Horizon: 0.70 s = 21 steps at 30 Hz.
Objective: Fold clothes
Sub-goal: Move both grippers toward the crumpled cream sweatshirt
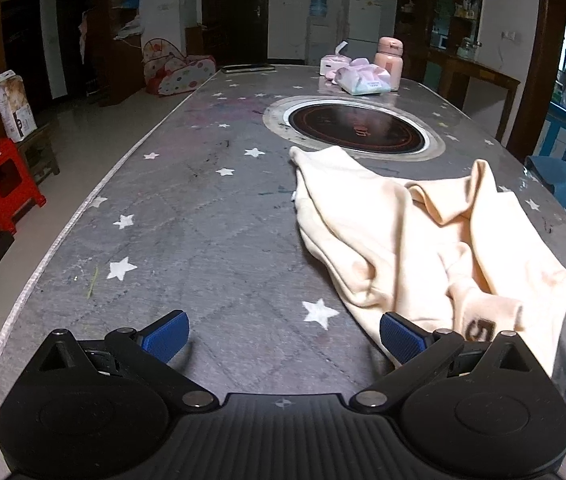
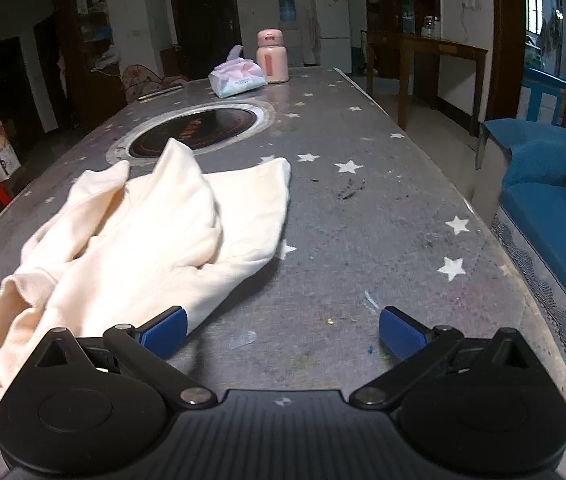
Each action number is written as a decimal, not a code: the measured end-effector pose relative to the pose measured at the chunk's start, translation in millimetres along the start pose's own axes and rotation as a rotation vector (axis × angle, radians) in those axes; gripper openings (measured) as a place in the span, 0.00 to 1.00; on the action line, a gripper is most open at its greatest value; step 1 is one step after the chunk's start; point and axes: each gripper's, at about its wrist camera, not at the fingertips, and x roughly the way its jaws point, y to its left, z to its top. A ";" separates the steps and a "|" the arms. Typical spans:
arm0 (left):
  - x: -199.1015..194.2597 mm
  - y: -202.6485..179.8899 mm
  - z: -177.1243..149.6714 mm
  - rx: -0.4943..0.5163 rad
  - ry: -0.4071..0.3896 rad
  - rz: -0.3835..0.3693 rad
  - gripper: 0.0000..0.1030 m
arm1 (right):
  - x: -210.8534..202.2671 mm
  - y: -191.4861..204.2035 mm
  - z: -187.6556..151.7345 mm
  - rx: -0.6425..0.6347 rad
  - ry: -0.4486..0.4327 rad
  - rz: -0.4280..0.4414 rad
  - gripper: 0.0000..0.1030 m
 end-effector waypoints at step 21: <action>-4.9 -7.9 -1.2 0.019 0.018 -0.002 1.00 | -17.3 16.7 6.1 -0.029 -0.043 0.047 1.00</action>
